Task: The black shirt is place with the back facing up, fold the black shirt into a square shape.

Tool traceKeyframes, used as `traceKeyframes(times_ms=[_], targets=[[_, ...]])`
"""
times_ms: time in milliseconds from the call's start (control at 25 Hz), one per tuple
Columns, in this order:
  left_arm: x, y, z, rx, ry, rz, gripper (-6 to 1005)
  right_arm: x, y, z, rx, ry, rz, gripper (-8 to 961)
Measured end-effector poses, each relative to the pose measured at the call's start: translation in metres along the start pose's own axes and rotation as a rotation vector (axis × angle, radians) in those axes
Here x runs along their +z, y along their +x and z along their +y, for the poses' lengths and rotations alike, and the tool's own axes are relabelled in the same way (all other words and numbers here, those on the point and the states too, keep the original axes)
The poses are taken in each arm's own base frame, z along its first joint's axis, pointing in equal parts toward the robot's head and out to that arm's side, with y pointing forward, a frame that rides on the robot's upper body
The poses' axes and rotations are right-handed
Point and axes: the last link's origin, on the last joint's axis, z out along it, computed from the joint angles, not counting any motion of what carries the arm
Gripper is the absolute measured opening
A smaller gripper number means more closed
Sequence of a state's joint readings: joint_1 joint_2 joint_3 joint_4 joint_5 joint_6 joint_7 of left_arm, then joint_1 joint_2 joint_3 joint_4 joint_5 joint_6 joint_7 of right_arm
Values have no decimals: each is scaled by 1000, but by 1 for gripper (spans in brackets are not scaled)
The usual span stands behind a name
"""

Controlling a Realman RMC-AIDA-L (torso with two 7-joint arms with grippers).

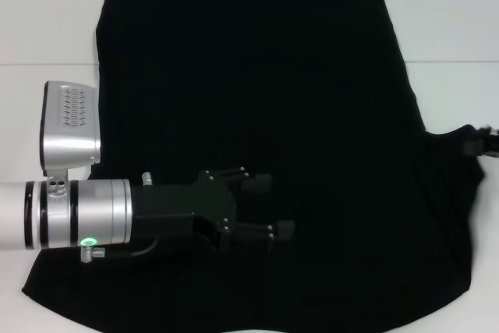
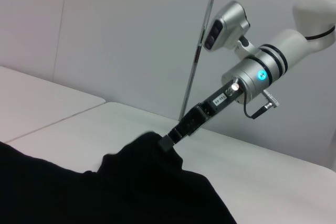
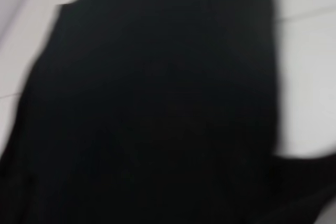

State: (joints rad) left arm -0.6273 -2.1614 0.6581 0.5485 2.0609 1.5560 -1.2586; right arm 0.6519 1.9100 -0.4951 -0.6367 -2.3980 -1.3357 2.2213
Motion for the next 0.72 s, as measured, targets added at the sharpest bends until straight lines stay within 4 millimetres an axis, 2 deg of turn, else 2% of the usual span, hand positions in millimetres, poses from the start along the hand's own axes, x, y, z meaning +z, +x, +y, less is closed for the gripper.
traceKeyframes(times_ms=[200, 400, 560, 680, 720], targets=[[0, 1, -1, -11, 1, 0, 891, 29, -17, 38, -116, -57, 56, 77], [-2, 2, -2, -14, 11, 7, 890, 59, -23, 75, -215, -85, 143, 93], [-5, 2, -4, -23, 26, 21, 890, 68, -19, 98, -278, -139, 217, 106], [-8, 1, -6, -30, 45, 27, 891, 68, -21, 105, -290, -162, 215, 116], [-10, 1, -7, -33, 56, 33, 891, 67, -22, 105, -289, -162, 208, 162]])
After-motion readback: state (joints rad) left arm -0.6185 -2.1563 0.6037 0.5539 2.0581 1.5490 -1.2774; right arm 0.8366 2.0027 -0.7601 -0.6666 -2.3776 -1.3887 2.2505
